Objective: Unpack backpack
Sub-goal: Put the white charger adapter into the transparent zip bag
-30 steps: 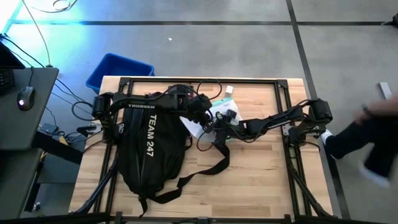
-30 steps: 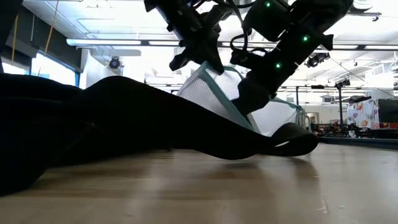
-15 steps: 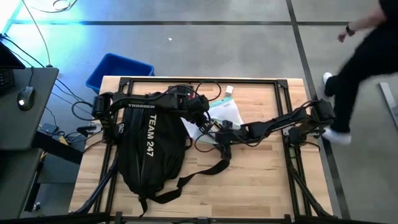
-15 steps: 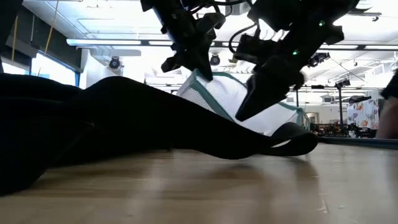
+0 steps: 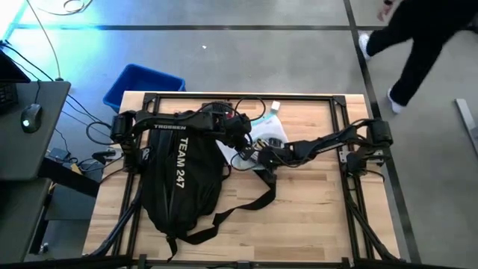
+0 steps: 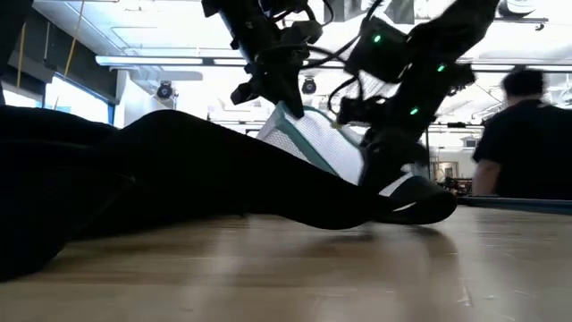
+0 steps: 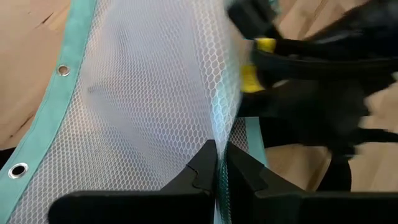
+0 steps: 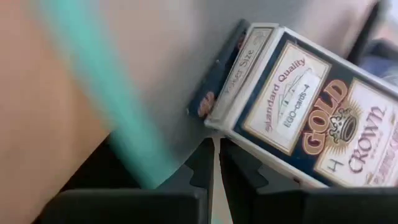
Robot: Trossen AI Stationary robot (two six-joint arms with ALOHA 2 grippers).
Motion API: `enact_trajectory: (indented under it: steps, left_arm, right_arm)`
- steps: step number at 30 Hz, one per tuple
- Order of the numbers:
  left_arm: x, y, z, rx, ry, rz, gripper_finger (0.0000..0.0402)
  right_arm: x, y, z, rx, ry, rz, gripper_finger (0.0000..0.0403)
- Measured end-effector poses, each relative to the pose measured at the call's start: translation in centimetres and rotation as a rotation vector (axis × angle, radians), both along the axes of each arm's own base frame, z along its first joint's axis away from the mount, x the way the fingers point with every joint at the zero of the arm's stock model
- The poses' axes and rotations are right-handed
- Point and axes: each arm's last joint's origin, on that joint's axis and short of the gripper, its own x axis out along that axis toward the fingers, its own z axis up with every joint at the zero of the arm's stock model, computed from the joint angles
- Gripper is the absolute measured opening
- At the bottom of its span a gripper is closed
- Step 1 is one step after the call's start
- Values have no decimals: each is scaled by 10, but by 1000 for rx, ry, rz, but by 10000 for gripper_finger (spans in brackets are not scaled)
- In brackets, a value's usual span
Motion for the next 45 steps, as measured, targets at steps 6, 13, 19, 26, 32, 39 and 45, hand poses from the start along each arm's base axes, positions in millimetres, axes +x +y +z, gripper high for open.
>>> enact_trajectory:
  steps: [6, 13, 19, 26, 32, 39, 45]
  left_arm:
    - [0, -2, 0, 2, 2, -3, 0]
    - [-1, -2, -1, -2, 13, -5, 0]
    - [-1, -2, -1, 5, 22, -4, 0]
    - [-1, -9, -1, 1, 29, -31, 0]
    - [-1, -10, -1, 0, 28, -43, 0]
    - [-1, -9, -1, 5, 26, -49, 0]
    - [-1, -9, -1, 2, 25, -49, 0]
  right_arm:
    - [19, -21, 8, 42, -267, -192, 2]
    - [11, -9, 23, 170, -252, -171, 2]
    - [-10, 33, 64, 685, -203, 290, 2]
    - [-52, 31, 144, 610, -478, 384, 2]
    - [-93, -23, 197, 257, -677, 78, 2]
    - [-97, -114, 207, 66, -407, -20, 9]
    - [-76, -194, 169, 32, -117, 41, 61]
